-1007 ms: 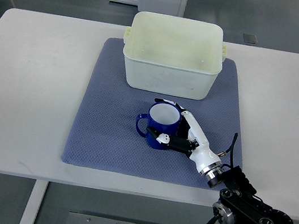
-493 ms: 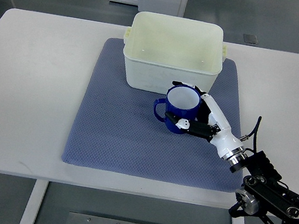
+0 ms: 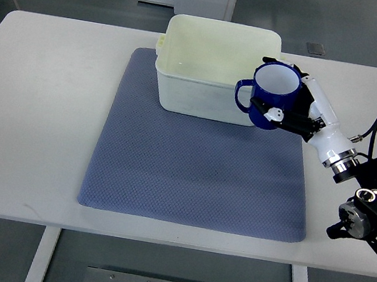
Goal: Place cup in box with right hand
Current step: 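Lift the mug with the right hand and carry it over the box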
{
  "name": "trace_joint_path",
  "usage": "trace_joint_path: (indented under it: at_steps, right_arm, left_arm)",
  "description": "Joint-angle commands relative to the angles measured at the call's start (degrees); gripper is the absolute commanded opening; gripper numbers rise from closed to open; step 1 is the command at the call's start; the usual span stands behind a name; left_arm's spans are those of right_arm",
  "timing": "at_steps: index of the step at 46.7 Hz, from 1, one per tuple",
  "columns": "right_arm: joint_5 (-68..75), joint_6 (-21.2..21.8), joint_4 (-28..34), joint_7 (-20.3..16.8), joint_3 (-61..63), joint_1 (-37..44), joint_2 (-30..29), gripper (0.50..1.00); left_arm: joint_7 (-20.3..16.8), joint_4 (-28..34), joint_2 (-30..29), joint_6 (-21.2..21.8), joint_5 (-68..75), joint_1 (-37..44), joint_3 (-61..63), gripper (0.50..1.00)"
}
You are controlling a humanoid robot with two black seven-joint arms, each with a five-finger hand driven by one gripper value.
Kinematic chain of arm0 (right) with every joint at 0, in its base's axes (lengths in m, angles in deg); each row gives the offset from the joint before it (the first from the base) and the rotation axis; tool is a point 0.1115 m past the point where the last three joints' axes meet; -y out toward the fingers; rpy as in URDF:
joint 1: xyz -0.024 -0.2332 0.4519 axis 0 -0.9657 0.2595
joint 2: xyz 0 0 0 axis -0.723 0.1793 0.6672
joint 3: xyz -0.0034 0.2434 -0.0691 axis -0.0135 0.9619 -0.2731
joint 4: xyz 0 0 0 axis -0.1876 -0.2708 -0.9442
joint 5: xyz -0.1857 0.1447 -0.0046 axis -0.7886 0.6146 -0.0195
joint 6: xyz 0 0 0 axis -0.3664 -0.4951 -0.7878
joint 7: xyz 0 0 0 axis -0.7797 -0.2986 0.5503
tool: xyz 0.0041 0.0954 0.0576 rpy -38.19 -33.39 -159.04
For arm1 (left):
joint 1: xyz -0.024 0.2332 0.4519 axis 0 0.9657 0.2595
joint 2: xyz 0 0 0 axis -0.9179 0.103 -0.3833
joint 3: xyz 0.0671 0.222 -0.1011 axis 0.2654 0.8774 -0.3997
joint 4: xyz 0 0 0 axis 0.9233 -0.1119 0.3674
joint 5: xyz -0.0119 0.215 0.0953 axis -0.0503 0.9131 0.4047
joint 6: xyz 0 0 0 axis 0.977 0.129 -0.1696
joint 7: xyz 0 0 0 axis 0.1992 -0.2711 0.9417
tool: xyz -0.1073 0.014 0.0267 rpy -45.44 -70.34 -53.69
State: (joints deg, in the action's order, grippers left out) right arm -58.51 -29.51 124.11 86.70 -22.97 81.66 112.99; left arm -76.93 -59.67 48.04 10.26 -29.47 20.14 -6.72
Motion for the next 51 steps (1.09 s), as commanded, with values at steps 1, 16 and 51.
trace_joint_path:
  at_steps: [1,16,51]
  right_arm:
    - [0.0,0.1,0.0,-2.0,1.3,1.8,-0.2,0.500]
    - [0.1,-0.9,-3.5,-7.1,1.4,9.1,-5.0,0.500]
    - [-0.1,-3.5,-31.3,-8.3,-2.7,19.0,-22.8,0.500]
  left_arm:
    - [0.0,0.1,0.0,0.0,0.0,0.0,-0.1,1.000]
    - [0.0,0.0,0.0,0.0,-0.1,0.0,0.1,1.000]
    - [0.0,0.0,0.0,0.0,-0.1,0.0,-0.1,1.000]
